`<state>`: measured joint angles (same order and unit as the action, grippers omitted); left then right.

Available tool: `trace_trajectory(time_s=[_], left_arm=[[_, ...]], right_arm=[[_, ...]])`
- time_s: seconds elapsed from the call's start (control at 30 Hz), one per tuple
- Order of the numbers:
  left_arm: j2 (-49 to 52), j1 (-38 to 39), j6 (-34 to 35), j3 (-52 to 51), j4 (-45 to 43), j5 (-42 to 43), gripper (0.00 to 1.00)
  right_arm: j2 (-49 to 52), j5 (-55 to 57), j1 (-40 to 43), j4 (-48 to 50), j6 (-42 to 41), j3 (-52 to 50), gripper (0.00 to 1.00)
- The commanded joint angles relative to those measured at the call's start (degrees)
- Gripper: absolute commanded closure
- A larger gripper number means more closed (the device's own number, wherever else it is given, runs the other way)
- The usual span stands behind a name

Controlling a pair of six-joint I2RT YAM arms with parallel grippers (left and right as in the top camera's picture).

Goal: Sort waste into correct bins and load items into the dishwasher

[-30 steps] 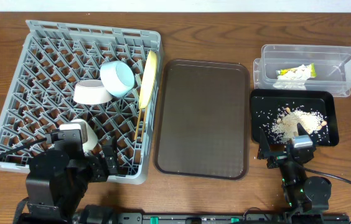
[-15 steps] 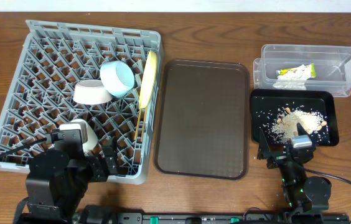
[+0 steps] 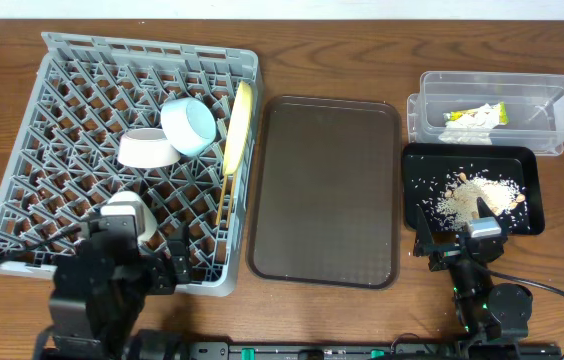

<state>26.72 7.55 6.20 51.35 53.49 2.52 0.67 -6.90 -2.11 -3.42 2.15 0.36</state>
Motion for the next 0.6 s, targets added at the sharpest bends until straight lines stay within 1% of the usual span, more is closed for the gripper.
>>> trace_trajectory(time_s=[0.0, 0.27, 0.43, 0.57], left_arm=[[-5.7, -0.6, -2.6, -10.3, -6.1, -0.7, 0.04], [-18.9, -2.5, -2.5, -33.8, -30.4, 3.1, 0.04], [-24.4, -2.6, -2.6, -43.1, -43.3, 3.5, 0.04], [-26.7, -3.9, -3.1, -48.9, -53.3, 3.5, 0.04]], right_arm=[[-0.3, -0.7, -0.5, -0.2, 0.7, 0.0, 0.01], [-0.3, -0.7, -0.5, -0.2, 0.7, 0.0, 0.01], [-0.3, -0.7, -0.5, -0.2, 0.7, 0.0, 0.01], [-0.3, -0.7, -0.5, -0.2, 0.7, 0.0, 0.01]])
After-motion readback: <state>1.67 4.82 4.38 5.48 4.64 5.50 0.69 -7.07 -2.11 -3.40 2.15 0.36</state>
